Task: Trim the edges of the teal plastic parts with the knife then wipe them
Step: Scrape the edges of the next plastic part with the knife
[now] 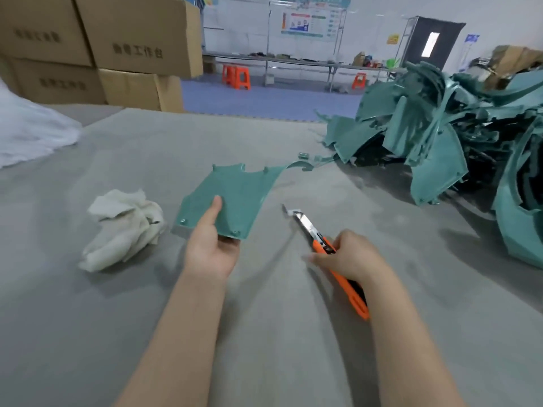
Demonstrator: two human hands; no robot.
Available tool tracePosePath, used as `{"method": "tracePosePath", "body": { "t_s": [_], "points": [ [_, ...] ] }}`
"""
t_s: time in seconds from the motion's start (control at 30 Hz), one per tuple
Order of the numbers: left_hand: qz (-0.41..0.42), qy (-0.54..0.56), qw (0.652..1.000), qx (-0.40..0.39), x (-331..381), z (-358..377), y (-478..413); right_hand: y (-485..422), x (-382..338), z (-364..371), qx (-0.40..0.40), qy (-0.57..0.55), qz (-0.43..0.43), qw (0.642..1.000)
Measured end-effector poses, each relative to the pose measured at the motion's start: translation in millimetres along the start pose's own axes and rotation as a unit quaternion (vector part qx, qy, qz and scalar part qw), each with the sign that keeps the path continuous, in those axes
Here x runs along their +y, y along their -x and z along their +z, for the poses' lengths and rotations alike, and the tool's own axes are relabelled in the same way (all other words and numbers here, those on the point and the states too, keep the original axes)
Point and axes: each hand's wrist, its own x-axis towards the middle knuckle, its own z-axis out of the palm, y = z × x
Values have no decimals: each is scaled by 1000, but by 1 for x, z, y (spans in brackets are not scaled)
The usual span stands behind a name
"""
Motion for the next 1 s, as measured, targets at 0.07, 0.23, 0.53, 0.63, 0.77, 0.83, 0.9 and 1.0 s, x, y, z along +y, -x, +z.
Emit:
{"method": "tracePosePath", "body": {
  "t_s": [0.07, 0.23, 0.53, 0.63, 0.77, 0.83, 0.9, 1.0],
  "points": [
    [-9, 8, 1000, 19, 0, -2, -1, -3, -2, 3, -9, 23, -18, 1000],
    [-11, 10, 1000, 20, -1, -1, -1, -4, -6, -2, 129, -326, -41, 936],
    [-2, -12, 997, -72, 1, -7, -1, 4, -14, -2, 175, -550, -46, 815],
    [14, -29, 996, -82, 3, -10, -3, 6, -14, -1, 186, -535, -47, 822],
    [27, -112, 989, -95, 1, -10, -2, 11, -19, -5, 122, -676, -64, 724],
    [25, -144, 985, -88, 0, -7, 0, 13, -20, -9, 78, -745, -86, 657],
    [12, -155, 985, -80, -1, -5, 2, 14, -19, -12, 32, -799, -116, 589],
    [-25, -170, 983, -69, 0, -2, 4, 14, -16, -14, -9, -845, -145, 515]
  ]
}}
